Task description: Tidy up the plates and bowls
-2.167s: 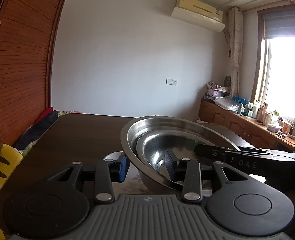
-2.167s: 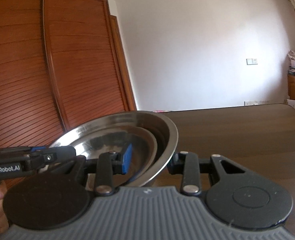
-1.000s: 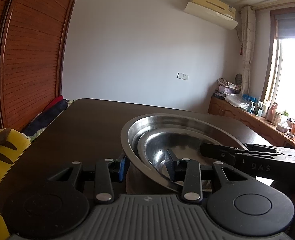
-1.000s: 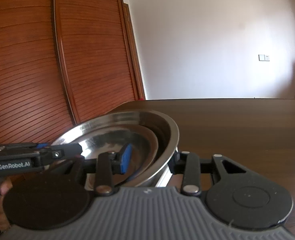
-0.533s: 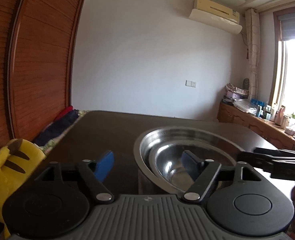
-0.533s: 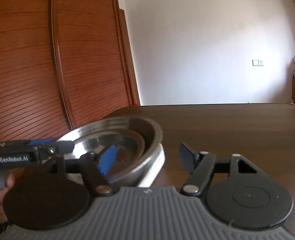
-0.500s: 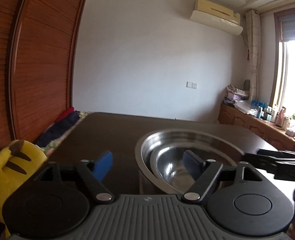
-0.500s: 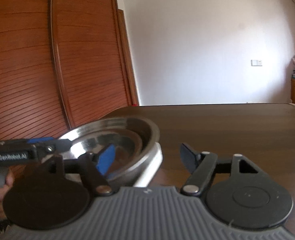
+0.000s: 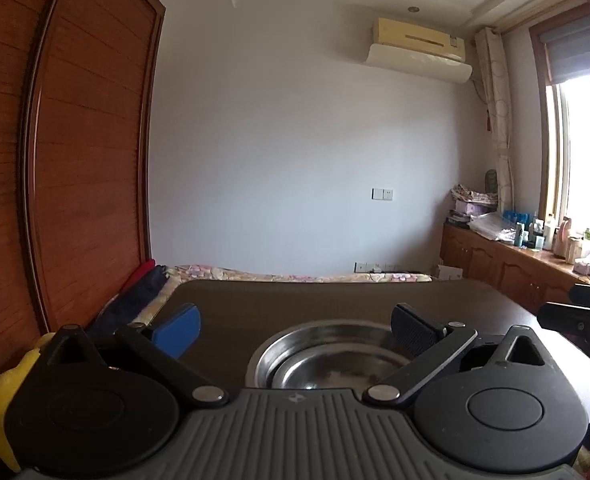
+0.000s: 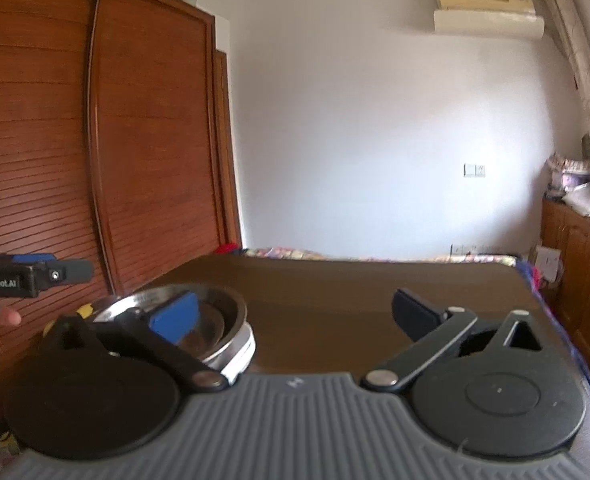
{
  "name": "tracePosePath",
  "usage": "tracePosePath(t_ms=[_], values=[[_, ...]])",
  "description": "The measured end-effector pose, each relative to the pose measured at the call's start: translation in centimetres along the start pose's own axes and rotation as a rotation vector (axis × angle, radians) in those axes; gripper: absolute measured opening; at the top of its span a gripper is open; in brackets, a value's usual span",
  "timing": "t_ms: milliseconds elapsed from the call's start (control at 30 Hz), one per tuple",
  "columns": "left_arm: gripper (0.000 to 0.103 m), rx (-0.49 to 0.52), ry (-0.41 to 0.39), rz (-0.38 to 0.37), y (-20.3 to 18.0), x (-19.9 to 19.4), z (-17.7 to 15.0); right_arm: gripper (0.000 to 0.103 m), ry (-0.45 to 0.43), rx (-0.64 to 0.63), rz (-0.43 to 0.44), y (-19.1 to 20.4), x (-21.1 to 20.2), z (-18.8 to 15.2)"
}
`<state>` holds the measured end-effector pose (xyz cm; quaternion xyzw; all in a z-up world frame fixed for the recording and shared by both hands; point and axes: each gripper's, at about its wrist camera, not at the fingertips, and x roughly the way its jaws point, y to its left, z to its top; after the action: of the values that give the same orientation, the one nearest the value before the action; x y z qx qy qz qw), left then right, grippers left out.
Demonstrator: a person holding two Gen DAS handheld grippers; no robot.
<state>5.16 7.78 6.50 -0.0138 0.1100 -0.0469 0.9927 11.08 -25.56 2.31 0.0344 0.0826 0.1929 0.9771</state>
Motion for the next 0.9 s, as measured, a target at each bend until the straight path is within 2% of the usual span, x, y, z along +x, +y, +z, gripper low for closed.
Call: tracePosePath(t_ms=[100,267,667,900], values=[[0.103,0.021,0.004,-0.004,-1.1,-0.1,0.2,0.103,-0.014,-0.001,-0.021,0.1,-0.5,0.4],[0.103,0.05,-0.01,0.045,-3.1,-0.1,0.0,0.103,-0.012,-0.021,-0.074,0.3,-0.9,0.8],[0.103,0.06,0.034,-0.033,-6.3,-0.9,-2.2,0.103,-0.019,-0.014,-0.209,0.1,-1.9,-0.4],[0.103,0.094,0.055,-0.017,-6.7,-1.6,-4.1,0.103,-0.013,0.011,-0.245,-0.3,-1.8,-1.9]])
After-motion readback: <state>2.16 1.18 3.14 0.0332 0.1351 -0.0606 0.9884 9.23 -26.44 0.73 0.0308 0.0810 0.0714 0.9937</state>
